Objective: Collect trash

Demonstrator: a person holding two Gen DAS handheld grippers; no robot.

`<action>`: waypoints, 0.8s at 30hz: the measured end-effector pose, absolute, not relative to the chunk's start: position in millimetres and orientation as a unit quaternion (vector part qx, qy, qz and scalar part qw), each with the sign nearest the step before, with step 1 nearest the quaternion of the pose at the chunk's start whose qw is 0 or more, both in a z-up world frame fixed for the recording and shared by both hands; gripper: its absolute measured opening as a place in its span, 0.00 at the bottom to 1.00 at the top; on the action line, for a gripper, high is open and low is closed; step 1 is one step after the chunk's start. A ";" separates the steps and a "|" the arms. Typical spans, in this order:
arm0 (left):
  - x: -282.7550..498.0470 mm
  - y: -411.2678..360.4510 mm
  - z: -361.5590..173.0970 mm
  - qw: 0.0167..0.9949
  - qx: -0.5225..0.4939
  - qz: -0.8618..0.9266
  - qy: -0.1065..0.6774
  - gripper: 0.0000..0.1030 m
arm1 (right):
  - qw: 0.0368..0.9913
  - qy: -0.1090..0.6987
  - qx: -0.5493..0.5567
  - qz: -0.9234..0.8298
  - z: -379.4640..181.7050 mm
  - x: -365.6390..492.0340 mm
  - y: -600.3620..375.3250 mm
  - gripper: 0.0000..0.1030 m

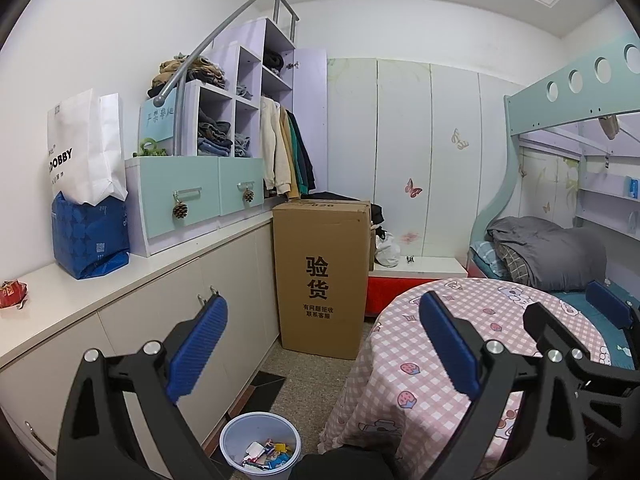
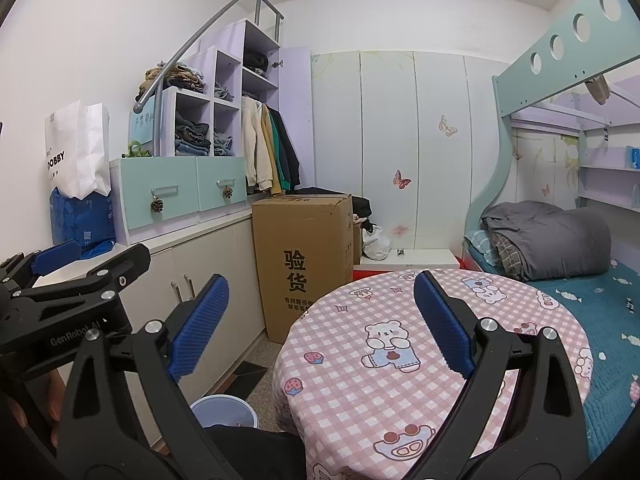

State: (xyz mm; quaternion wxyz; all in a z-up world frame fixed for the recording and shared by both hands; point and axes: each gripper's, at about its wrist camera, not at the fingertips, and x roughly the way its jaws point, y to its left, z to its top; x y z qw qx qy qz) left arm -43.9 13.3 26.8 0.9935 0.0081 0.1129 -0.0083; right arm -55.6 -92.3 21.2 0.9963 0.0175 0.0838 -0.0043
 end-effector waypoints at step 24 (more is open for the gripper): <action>-42.9 14.7 26.6 0.994 0.011 -0.005 0.113 0.92 | 0.996 0.089 0.021 -0.001 16.3 -52.3 -94.1 0.89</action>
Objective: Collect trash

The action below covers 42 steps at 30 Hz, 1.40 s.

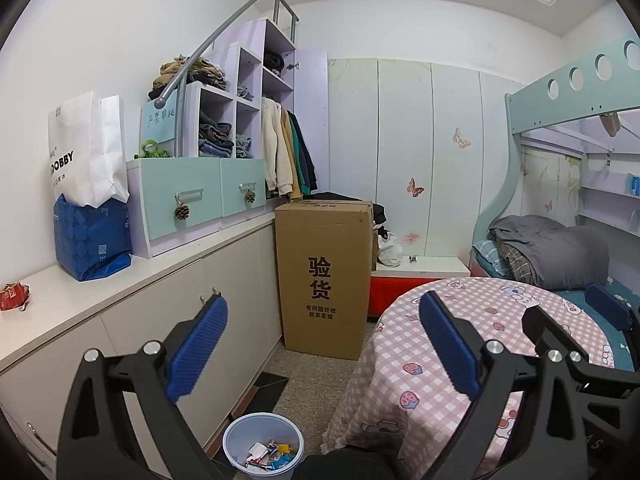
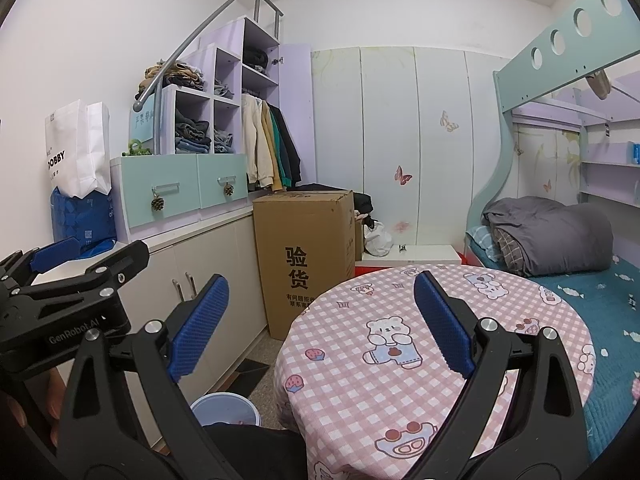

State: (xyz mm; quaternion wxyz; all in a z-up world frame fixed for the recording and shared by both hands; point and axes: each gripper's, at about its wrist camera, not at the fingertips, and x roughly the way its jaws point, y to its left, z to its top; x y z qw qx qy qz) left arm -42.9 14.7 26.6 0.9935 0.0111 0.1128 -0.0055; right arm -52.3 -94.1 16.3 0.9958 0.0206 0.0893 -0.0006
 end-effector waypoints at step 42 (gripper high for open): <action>-40.7 23.9 27.1 0.993 0.016 -0.008 0.114 0.92 | 0.995 0.095 0.031 -0.003 12.5 -55.4 -94.4 0.89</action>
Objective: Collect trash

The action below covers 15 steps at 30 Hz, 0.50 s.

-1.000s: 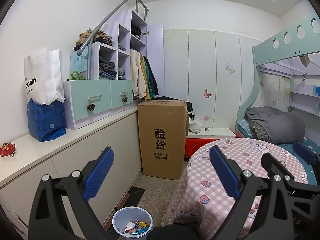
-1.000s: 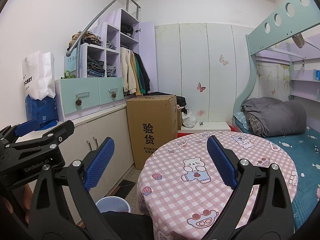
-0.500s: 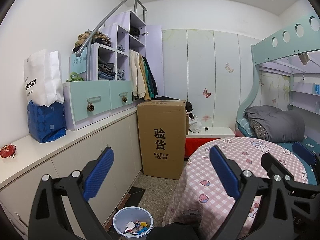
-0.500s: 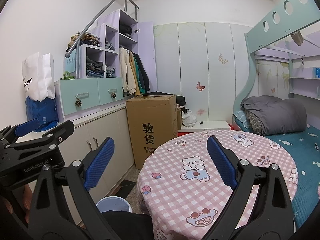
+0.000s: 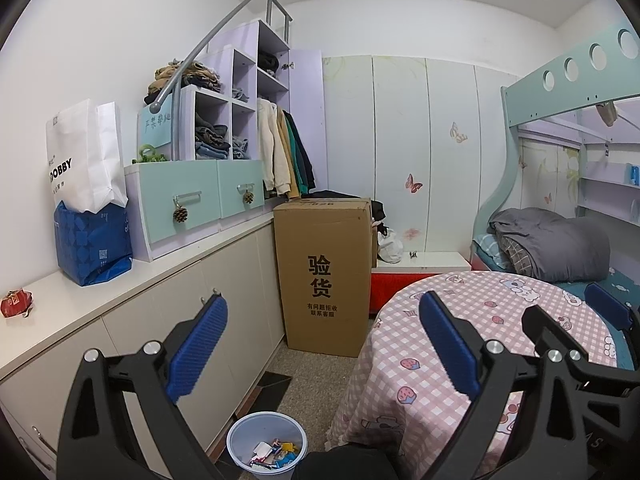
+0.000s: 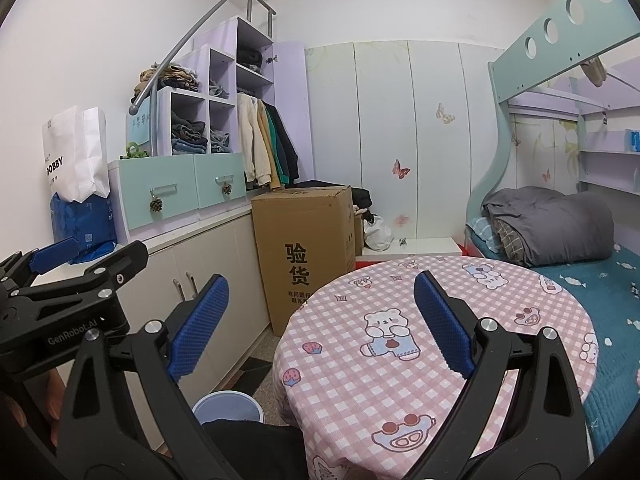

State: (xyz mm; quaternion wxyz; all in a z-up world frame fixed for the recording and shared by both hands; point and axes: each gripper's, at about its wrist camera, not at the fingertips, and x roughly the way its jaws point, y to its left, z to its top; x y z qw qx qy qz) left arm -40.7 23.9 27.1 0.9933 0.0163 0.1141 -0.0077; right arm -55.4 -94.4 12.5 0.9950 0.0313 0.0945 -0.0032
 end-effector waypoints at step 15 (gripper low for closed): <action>-30.2 41.9 19.7 0.992 0.025 -0.015 0.125 0.92 | 0.994 0.105 0.041 -0.003 9.9 -49.1 -87.1 0.89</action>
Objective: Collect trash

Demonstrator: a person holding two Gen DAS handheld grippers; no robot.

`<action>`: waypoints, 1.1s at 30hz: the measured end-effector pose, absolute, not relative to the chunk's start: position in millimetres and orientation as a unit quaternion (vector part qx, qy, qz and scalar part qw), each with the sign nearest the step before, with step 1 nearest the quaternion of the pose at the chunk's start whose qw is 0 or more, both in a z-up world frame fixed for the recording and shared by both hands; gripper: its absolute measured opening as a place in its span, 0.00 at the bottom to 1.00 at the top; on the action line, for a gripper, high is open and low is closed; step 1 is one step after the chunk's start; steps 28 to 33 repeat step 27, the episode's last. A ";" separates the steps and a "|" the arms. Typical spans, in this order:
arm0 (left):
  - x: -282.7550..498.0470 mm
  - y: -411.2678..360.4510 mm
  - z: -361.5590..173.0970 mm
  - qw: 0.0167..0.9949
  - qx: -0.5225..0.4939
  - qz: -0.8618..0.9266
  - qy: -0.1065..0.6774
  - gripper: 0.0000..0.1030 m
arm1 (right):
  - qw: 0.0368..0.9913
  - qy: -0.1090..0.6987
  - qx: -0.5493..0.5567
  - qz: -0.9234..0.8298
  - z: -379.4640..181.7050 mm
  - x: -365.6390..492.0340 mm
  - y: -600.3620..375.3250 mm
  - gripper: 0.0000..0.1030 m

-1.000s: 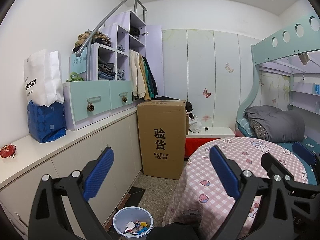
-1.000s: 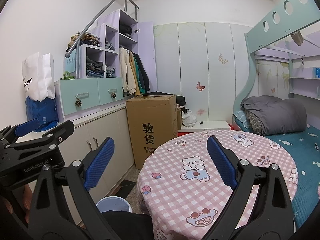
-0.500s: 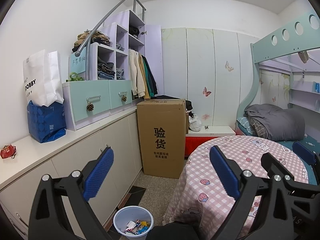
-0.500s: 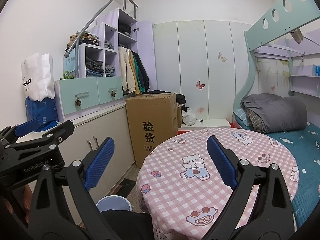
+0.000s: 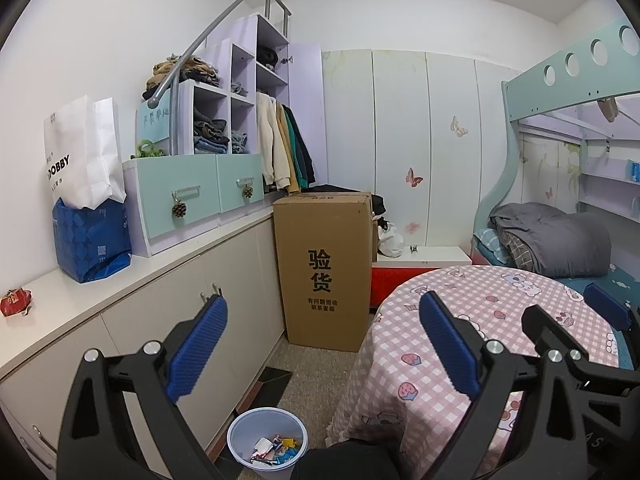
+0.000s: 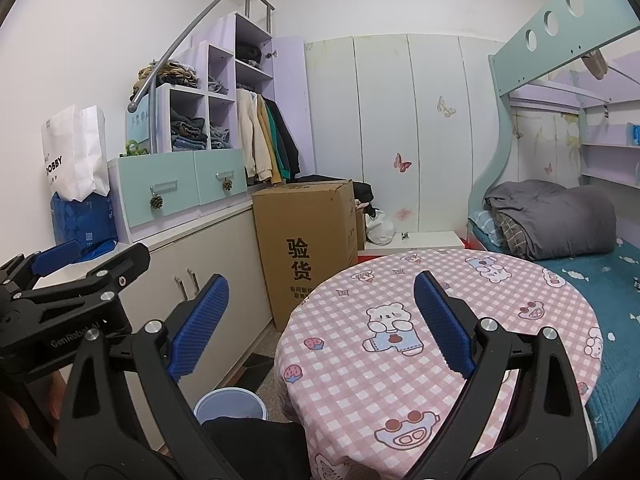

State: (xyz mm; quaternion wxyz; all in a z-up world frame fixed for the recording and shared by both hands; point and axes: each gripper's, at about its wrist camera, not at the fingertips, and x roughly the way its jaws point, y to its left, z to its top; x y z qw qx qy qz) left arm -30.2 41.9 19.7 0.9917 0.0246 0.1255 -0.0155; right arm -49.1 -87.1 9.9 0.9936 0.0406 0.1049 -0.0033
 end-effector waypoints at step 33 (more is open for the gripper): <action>27.3 31.3 -9.7 0.983 0.036 0.008 0.177 0.92 | 0.984 0.167 0.065 0.016 -23.4 16.7 -111.7 0.89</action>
